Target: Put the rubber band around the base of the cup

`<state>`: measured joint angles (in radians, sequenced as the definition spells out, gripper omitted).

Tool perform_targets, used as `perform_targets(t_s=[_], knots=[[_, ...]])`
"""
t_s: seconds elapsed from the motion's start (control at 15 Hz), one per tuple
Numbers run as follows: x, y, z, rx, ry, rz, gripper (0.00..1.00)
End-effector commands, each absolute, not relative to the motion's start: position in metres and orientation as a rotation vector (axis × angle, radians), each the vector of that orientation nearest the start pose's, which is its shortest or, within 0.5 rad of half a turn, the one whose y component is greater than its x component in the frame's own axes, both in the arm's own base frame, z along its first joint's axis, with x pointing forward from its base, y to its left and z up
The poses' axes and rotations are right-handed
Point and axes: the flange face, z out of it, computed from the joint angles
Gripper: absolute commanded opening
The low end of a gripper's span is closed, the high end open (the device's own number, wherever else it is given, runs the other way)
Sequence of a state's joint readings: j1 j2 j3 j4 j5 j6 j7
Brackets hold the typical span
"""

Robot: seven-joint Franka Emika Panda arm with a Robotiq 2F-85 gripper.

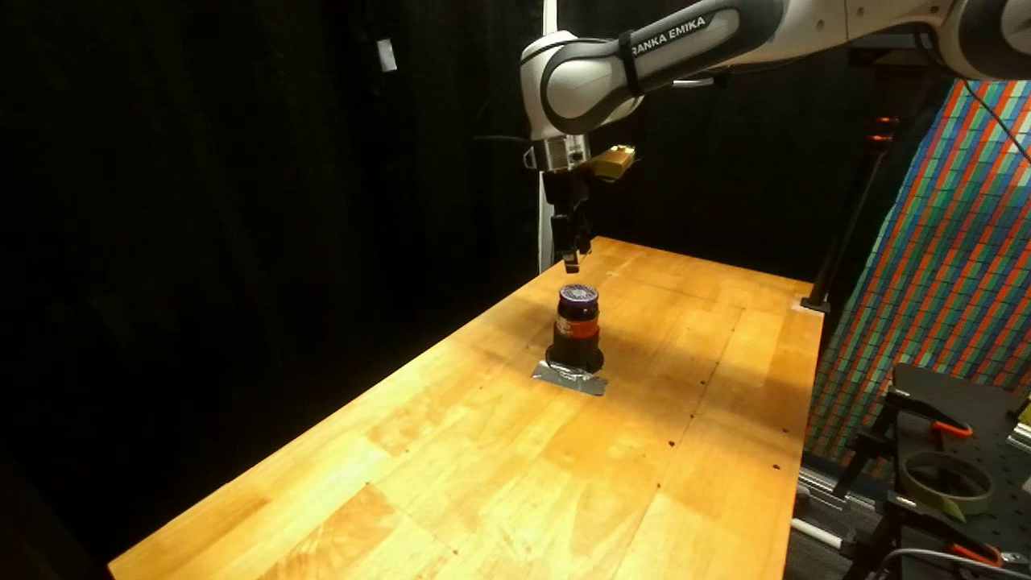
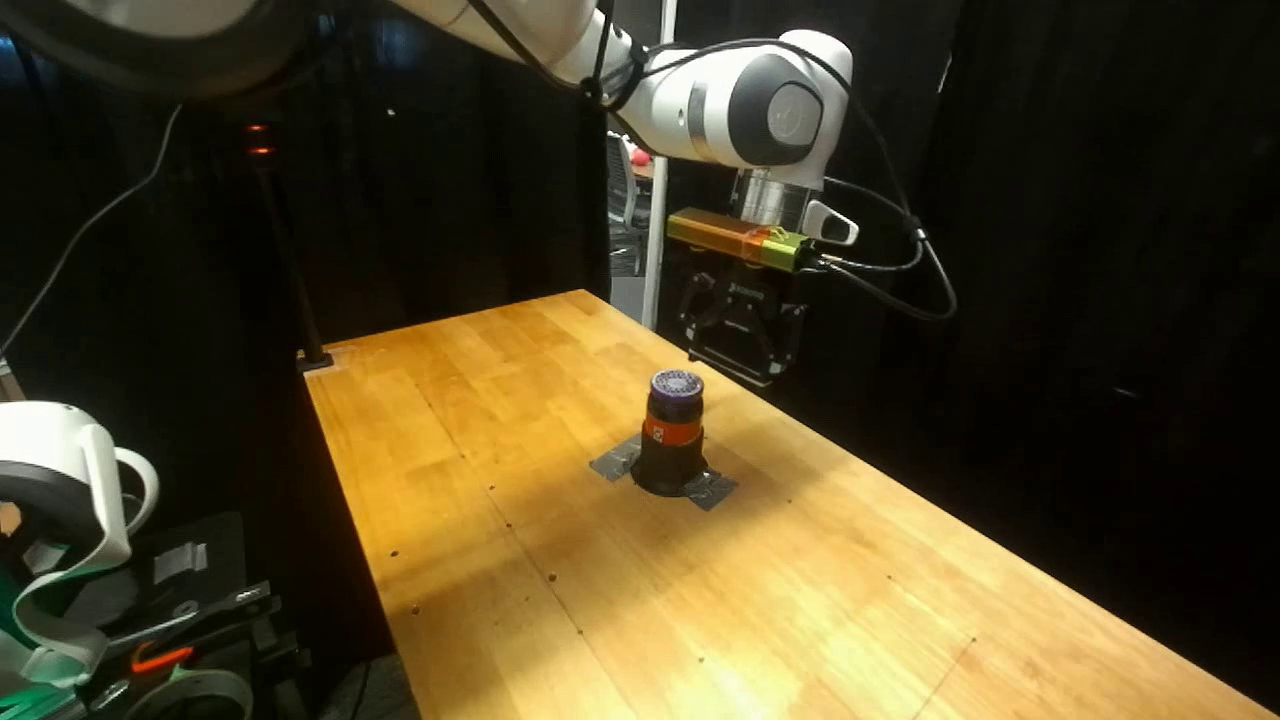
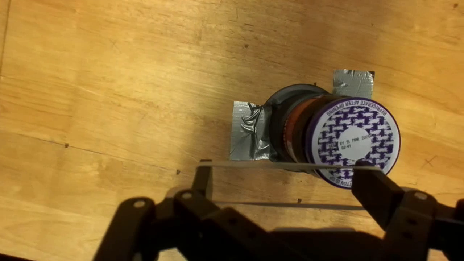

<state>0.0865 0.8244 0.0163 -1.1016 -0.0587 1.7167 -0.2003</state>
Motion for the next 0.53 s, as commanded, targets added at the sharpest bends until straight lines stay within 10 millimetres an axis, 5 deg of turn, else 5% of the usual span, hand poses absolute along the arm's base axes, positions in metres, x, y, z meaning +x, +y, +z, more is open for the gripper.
perform_targets(t_s=[0.0, 0.47], knots=[[0.753, 0.078, 0.301, -3.094, -0.523, 0.402, 1.00], [0.756, 0.106, 0.279, -3.029, -0.562, 0.471, 1.00]])
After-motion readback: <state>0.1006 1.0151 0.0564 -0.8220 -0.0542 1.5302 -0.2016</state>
